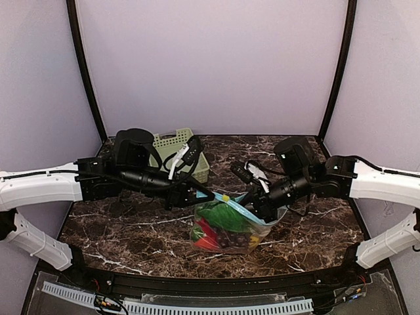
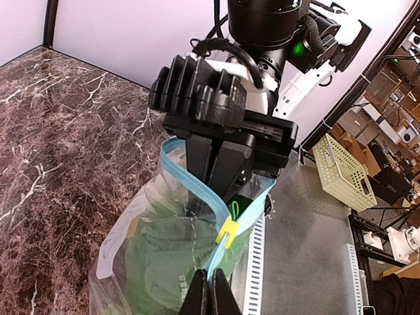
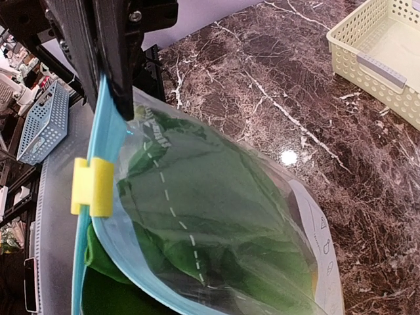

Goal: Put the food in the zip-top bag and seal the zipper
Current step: Adjust the fake vegetable in the zipper food storage bag, then hold the zipper from the zipper food storage bag, then zip the zipper on the zipper food storage bag.

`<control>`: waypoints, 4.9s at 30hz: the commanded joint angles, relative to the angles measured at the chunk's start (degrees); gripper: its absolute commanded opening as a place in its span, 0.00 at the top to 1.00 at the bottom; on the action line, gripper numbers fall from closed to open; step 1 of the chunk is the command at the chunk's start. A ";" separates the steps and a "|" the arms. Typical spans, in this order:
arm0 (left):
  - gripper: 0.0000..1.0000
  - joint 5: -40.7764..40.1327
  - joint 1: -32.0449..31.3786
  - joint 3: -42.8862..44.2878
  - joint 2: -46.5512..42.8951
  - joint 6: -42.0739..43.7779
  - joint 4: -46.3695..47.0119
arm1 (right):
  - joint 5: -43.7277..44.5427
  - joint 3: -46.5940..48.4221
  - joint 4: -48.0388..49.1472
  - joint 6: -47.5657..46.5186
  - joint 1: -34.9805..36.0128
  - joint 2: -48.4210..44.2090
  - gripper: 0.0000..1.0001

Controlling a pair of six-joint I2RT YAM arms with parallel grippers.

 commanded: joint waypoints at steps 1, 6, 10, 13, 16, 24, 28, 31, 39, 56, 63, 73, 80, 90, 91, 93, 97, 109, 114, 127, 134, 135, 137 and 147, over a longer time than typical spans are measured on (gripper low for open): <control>0.99 -2.97 -0.21 -0.41 -3.73 0.68 3.60 | 3.12 -3.51 -3.92 -0.92 0.38 0.58 1.00; 0.99 -4.29 -0.17 -0.57 -4.71 1.04 3.01 | 5.54 -4.34 -6.36 -1.89 0.39 0.82 1.00; 0.99 -4.42 -0.23 -0.65 -4.93 1.07 3.19 | 6.40 -4.48 -7.49 -2.28 0.35 1.49 1.00; 0.99 -2.92 -0.17 -0.12 -4.37 0.83 3.33 | 5.99 -4.20 -6.60 -1.90 0.42 2.13 1.00; 0.99 -1.33 -0.19 0.53 -2.84 0.48 3.34 | 5.68 -3.29 -5.51 -1.63 0.40 3.19 1.00; 0.99 2.04 -0.17 3.37 1.02 0.68 2.59 | 4.40 0.25 -2.19 -0.57 0.98 7.18 1.00; 0.99 2.20 -0.17 3.14 1.17 0.48 3.08 | 3.96 0.86 0.35 0.80 1.32 8.28 1.00; 0.99 1.81 -0.16 2.49 0.51 0.28 3.08 | 3.53 0.38 2.48 1.96 1.37 7.98 1.00; 0.99 -1.27 -0.19 -3.05 -3.94 -0.58 5.09 | 4.23 -1.19 3.14 5.39 1.36 -0.12 0.71; 0.99 -4.04 -0.17 -3.62 -5.91 -1.33 2.99 | 9.67 0.70 -8.37 6.98 1.17 -18.20 0.32; 0.99 -3.31 -0.16 -3.29 -6.09 -1.08 2.51 | 10.21 6.78 -10.05 4.58 1.18 -13.72 0.31; 0.99 1.37 -0.16 -3.44 -4.91 -1.17 4.36 | 15.98 8.49 -12.20 9.70 0.95 -2.06 0.34; 0.99 1.05 -0.16 -3.63 -5.23 -0.60 3.56 | 13.95 11.97 -12.02 9.70 0.64 -0.05 0.40; 0.99 -0.17 -0.17 -4.60 -6.11 -0.94 3.08 | 3.84 14.07 -12.26 6.30 1.02 -4.89 0.46; 0.99 -0.05 -0.17 -4.63 -6.10 -0.99 3.12 | 3.45 13.65 -11.46 5.97 1.27 -5.20 0.48; 0.99 0.47 -0.16 -4.51 -6.04 -1.06 3.22 | 2.60 13.22 -9.98 5.50 1.44 -5.13 0.49; 0.99 1.00 -0.17 -4.47 -6.08 -1.21 3.38 | 1.51 14.86 -8.91 3.97 2.15 -2.25 0.53; 0.99 1.36 -0.23 -4.37 -6.03 -1.18 3.30 | -0.63 20.92 -7.96 0.08 2.94 7.20 0.66; 0.99 1.27 -0.18 -4.29 -6.05 -1.03 3.06 | -2.30 20.54 -7.72 -0.03 2.94 7.81 0.72; 0.99 0.66 -0.19 -4.29 -6.08 -0.87 3.17 | -4.56 19.39 -7.34 0.49 2.94 8.01 0.85; 0.99 0.61 -0.17 -4.25 -6.16 -0.87 3.17 | -4.51 18.91 -7.30 0.67 2.94 8.05 0.94; 0.99 0.56 -0.17 -4.30 -6.21 -0.87 3.14 | -4.47 18.84 -7.40 0.67 2.95 8.03 0.95; 0.99 0.52 -0.16 -4.33 -6.24 -0.86 3.14 | -4.38 18.67 -7.30 0.66 2.94 8.09 0.97; 0.99 -1.01 -0.24 -4.50 -7.02 -0.38 2.92 | -3.24 18.46 -7.40 1.07 2.92 7.92 1.00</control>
